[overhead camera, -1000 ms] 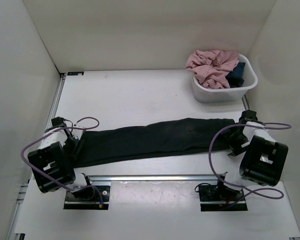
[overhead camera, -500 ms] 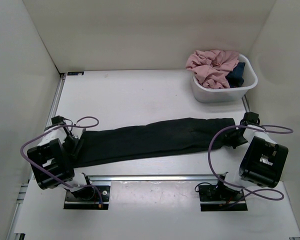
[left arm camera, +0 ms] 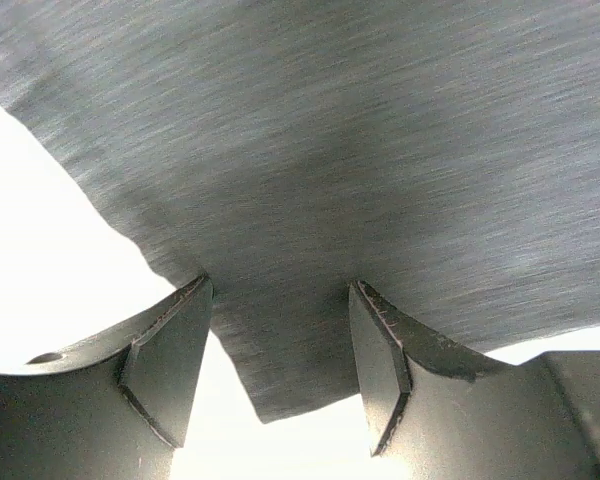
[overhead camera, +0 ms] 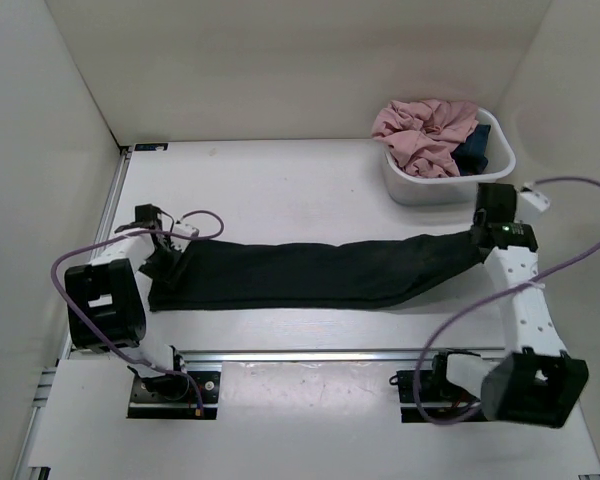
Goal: Fold and stack the trousers
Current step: Fold the trousers
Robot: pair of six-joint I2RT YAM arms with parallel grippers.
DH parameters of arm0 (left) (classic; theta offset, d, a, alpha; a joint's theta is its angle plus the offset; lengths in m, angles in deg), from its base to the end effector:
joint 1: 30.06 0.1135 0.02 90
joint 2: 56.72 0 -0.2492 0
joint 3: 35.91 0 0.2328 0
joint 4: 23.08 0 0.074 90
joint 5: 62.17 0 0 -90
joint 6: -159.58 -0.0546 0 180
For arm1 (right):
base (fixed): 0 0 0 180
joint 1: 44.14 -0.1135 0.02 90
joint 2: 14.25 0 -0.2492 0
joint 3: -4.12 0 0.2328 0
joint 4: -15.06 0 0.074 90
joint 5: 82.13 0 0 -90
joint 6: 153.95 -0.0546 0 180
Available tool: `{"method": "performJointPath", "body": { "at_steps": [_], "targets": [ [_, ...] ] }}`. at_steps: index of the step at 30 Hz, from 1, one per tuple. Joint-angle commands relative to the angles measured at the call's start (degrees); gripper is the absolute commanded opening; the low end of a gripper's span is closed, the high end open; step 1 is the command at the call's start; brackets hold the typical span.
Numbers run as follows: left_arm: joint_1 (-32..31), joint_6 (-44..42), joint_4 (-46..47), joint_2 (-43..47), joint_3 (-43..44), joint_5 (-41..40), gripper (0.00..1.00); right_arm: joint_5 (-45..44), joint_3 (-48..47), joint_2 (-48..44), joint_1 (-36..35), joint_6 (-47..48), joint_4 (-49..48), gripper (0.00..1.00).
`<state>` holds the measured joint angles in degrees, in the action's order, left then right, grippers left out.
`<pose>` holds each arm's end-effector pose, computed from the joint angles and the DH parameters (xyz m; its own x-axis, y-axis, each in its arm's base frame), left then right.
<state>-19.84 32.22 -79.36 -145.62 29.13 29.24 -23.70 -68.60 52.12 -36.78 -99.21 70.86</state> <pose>0.2464 0.0431 0.1418 -0.8758 0.4585 -0.1508 0.4507 0.8887 0.0846 0.2243 -0.0578 0.2760 -0.3575 0.5421 -0.7605 0.7998 0.5982 0.0505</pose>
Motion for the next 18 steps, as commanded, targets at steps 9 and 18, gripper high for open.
{"method": "performJointPath", "body": {
  "at_steps": [9,18],
  "targets": [
    [-2.22,6.51,1.00,-5.13,4.73,-1.32,0.68,-31.70,-22.23,17.40,-63.66,-21.22,20.73,0.00],
    [-3.27,10.56,1.00,-8.39,5.35,-1.32,0.68,-30.22,-51.37,52.18,-78.98,-36.08,30.50,0.00]
  ]
}}
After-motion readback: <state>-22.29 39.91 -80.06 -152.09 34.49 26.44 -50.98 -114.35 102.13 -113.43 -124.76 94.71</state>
